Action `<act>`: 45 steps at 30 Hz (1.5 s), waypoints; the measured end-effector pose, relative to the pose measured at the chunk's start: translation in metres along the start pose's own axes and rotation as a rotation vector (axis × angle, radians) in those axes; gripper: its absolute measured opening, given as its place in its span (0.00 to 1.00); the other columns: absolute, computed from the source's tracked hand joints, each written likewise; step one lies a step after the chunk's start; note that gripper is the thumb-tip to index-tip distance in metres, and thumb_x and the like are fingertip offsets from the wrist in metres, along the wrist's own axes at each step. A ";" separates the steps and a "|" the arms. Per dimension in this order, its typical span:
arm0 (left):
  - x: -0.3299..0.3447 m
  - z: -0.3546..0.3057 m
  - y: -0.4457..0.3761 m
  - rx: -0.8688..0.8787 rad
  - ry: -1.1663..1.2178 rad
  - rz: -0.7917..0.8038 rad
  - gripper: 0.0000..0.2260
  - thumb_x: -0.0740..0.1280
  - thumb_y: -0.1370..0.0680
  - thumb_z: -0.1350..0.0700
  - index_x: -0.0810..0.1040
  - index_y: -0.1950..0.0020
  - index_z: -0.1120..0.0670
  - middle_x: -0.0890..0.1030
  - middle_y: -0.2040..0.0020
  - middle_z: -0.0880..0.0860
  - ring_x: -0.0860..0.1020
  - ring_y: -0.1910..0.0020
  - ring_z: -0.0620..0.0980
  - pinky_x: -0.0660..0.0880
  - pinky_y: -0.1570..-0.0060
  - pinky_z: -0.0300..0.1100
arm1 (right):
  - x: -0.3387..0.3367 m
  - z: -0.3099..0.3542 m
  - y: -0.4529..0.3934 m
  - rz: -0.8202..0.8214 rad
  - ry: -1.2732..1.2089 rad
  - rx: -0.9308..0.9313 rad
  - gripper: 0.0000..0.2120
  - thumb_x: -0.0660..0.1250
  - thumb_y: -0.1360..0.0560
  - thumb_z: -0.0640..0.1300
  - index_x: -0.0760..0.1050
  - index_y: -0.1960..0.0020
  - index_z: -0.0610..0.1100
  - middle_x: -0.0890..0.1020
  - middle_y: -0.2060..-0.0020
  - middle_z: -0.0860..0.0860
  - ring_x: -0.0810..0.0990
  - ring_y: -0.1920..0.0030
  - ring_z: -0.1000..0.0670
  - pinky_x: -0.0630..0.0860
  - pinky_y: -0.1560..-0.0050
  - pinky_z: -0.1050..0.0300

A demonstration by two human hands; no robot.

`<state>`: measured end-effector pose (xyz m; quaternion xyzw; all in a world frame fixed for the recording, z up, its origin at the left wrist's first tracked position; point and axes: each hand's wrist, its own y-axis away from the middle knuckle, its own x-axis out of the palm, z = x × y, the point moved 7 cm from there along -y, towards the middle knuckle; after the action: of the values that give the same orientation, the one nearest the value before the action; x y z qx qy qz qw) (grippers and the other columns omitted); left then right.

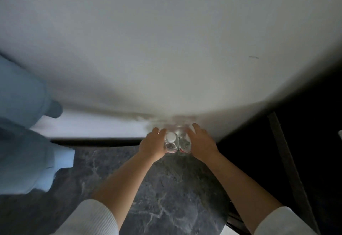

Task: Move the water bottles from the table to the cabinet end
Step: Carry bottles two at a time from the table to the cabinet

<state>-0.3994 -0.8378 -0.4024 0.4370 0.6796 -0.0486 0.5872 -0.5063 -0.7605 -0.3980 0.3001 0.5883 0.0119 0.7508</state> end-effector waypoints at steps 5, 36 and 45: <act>-0.021 0.039 0.067 -0.201 0.087 -0.090 0.19 0.59 0.21 0.56 0.66 0.31 0.57 0.71 0.33 0.56 0.72 0.35 0.54 0.73 0.39 0.46 | -0.018 0.051 0.025 -0.050 0.192 -0.206 0.23 0.62 0.24 0.42 0.63 0.30 0.42 0.64 0.29 0.43 0.62 0.29 0.42 0.62 0.31 0.50; 0.095 0.365 0.875 -1.615 0.318 -0.434 0.17 0.56 0.21 0.56 0.70 0.33 0.54 0.73 0.35 0.55 0.69 0.34 0.55 0.68 0.37 0.47 | 0.143 0.739 0.505 0.032 0.538 -1.656 0.16 0.58 0.25 0.37 0.72 0.38 0.39 0.77 0.41 0.41 0.76 0.41 0.40 0.74 0.44 0.50; 0.134 0.431 1.040 -1.924 0.416 -0.506 0.17 0.57 0.22 0.58 0.71 0.34 0.56 0.73 0.36 0.56 0.70 0.35 0.56 0.69 0.39 0.47 | 0.211 0.886 0.620 0.044 0.613 -1.824 0.17 0.58 0.24 0.39 0.69 0.35 0.40 0.74 0.38 0.41 0.73 0.37 0.41 0.71 0.40 0.51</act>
<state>0.6124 -0.3775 -0.1816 -0.3779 0.5914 0.4732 0.5324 0.5555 -0.5604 -0.1817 -0.4041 0.5177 0.5568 0.5086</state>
